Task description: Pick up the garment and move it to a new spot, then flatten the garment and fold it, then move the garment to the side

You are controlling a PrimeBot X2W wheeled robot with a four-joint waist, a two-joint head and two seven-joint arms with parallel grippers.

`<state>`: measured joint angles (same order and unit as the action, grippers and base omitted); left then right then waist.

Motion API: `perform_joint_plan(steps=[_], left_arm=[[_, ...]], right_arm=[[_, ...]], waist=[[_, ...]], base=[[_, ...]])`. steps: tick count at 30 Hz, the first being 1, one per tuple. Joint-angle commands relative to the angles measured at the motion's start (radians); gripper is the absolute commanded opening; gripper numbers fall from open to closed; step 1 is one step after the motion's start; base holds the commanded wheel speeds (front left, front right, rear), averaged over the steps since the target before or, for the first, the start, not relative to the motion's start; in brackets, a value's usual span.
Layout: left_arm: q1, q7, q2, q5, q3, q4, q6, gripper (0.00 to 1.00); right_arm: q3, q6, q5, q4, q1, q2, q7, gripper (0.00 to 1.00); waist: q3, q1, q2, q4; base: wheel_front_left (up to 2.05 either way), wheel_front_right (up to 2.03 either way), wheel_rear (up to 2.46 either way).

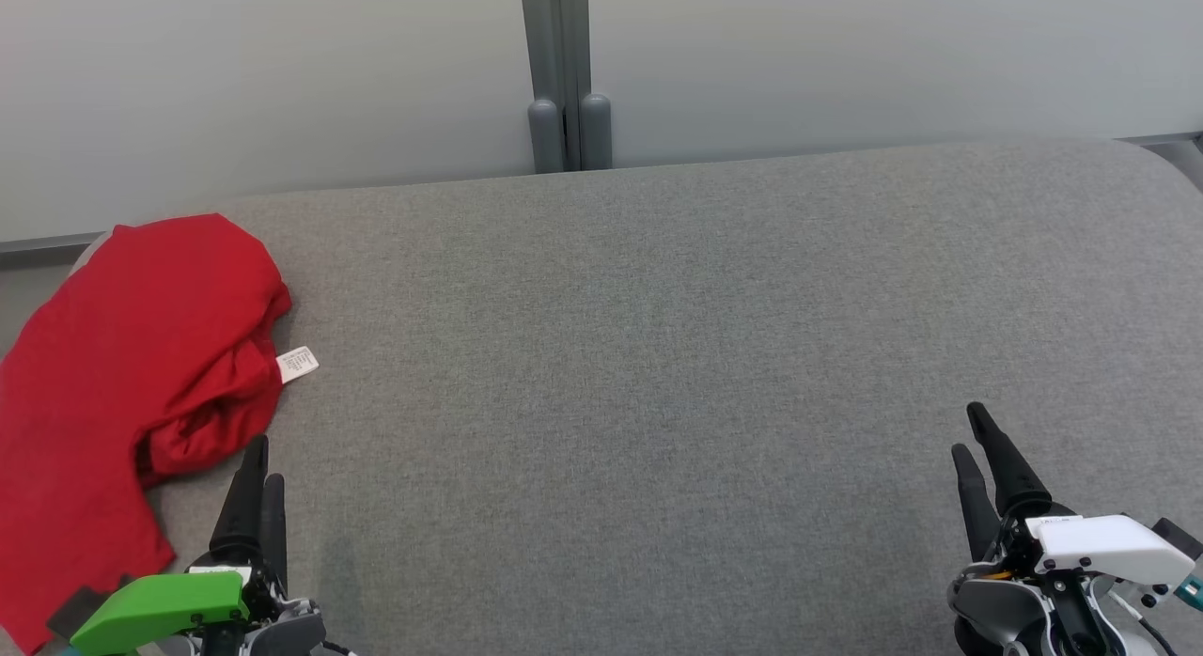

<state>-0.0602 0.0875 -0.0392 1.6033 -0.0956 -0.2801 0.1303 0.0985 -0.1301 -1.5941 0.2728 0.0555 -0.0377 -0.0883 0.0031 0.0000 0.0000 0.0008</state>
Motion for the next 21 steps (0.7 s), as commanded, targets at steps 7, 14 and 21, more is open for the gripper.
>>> perform_joint_plan(steps=[7, 14, 21], left_arm=[[-0.015, -0.041, -0.005, -0.09, 0.02, 0.059, -0.014, 1.0], [-0.017, -0.072, -0.006, -0.196, 0.037, 0.095, -0.031, 1.0], [-0.019, -0.1, -0.007, -0.32, 0.052, 0.121, -0.044, 1.0]], right_arm=[[-0.013, 0.0, 0.068, -0.06, -0.001, -0.005, 0.042, 1.0], [-0.02, 0.0, 0.163, -0.096, -0.01, -0.006, 0.073, 1.0], [-0.031, 0.0, 0.266, -0.132, -0.017, -0.007, 0.101, 1.0]], waist=[[0.0, 0.0, 0.0, 0.001], [0.0, 0.0, 0.0, 0.002], [-0.001, 0.0, 0.0, 0.003]], base=[[0.0, 0.0, 0.0], [0.0, 0.0, 0.0], [0.0, 0.0, 0.0]])
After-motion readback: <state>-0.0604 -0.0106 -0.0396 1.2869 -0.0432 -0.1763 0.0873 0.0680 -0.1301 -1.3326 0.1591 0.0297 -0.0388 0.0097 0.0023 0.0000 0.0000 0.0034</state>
